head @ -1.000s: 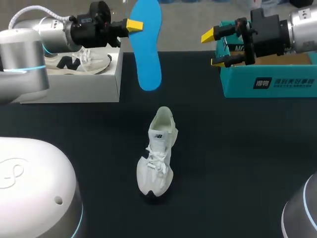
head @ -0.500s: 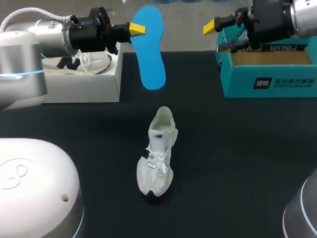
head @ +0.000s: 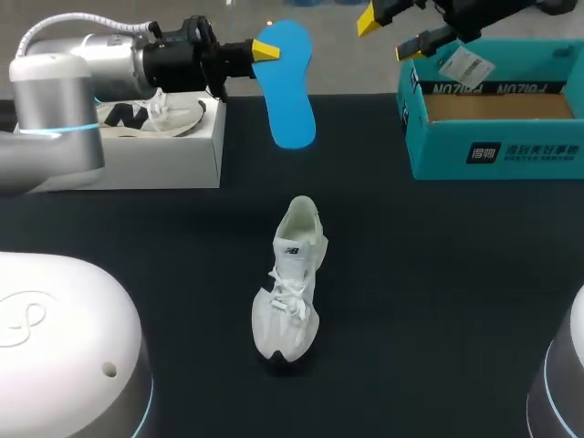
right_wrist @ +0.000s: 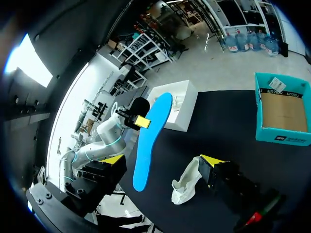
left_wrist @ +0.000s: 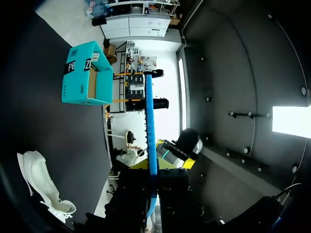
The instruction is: Take the shoe out of the shoebox, open the shoe tongue, remove and reinsert the insole, then place the shoe into the shoebox
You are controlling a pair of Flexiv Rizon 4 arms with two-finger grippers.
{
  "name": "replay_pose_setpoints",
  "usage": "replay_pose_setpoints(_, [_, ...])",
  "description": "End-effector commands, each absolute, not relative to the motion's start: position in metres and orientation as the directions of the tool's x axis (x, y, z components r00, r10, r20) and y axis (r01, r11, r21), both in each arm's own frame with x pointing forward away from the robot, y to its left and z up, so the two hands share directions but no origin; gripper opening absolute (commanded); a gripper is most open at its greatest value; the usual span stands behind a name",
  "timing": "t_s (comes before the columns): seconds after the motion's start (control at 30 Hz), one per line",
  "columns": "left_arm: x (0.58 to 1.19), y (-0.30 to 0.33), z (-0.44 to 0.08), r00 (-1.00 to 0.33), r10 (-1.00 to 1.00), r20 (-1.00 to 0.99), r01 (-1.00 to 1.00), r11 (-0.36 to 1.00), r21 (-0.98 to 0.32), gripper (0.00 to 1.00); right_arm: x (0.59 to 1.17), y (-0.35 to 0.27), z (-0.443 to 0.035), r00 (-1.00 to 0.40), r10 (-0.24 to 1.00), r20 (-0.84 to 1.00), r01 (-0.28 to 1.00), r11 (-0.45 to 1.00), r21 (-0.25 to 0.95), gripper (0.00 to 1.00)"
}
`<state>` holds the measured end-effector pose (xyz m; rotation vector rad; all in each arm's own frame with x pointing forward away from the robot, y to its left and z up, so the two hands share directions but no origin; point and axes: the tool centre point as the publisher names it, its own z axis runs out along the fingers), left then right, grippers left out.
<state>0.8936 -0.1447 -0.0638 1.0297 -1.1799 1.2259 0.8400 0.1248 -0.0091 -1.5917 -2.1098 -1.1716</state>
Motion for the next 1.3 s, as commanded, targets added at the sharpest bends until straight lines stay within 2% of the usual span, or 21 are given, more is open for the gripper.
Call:
replay_pose_setpoints(0.03, [0.906,-0.154,-0.071,-0.024,0.139,0.990,-0.994,0.102,-0.039,0.00,0.839,0.131,0.002,-0.366,0.779,0.509,0.895,0.145,0.422,1.00])
replay_pose_setpoints(0.13, [0.909,-0.157,-0.076,-0.009,0.138,0.990,-0.994,0.105,-0.024,0.00,0.836,0.131,0.007,-0.380,0.804,0.458,0.885,0.172,0.433,1.00])
replay_pose_setpoints(0.2, [0.911,-0.158,-0.079,0.002,0.137,0.991,-0.994,0.105,-0.012,0.00,0.835,0.130,0.014,-0.414,0.770,0.486,0.867,0.171,0.468,1.00])
replay_pose_setpoints(0.53, [0.913,-0.158,-0.082,0.033,0.125,0.992,-0.994,0.106,0.020,0.00,0.835,0.130,0.014,-0.414,0.770,0.486,0.867,0.171,0.468,1.00])
replay_pose_setpoints(0.57, [0.913,-0.158,-0.082,0.034,0.125,0.992,-0.994,0.106,0.021,0.00,0.838,0.132,0.015,-0.324,0.838,0.440,0.917,0.164,0.363,1.00])
replay_pose_setpoints(0.63, [0.914,-0.159,-0.084,0.033,0.126,0.991,-0.994,0.103,0.020,0.00,0.839,0.143,0.014,-0.239,0.940,0.242,0.950,0.176,0.256,1.00])
replay_pose_setpoints(0.67, [0.914,-0.159,-0.085,0.033,0.126,0.991,-0.995,0.101,0.020,0.00,0.837,0.151,0.015,-0.236,0.952,0.198,0.953,0.186,0.241,1.00])
replay_pose_setpoints(0.73, [0.915,-0.161,-0.086,0.030,0.127,0.991,-0.995,0.095,0.018,0.00,0.833,0.164,0.015,-0.196,0.947,0.255,0.960,0.133,0.247,1.00])
replay_pose_setpoints(0.9, [0.916,-0.167,-0.090,0.037,0.119,0.992,-0.995,0.095,0.026,0.00,0.826,0.195,0.003,-0.122,0.958,0.258,0.963,0.052,0.266,1.00])
replay_pose_setpoints(1.0, [0.917,-0.170,-0.090,0.039,0.119,0.992,-0.995,0.097,0.027,0.00,0.821,0.214,-0.002,-0.116,0.964,0.239,0.959,0.046,0.280,1.00])
replay_pose_setpoints(1.3, [0.916,-0.170,-0.091,0.047,0.116,0.992,-0.993,0.115,0.033,0.00,0.817,0.239,-0.012,-0.220,0.967,0.128,0.939,0.174,0.296,1.00])
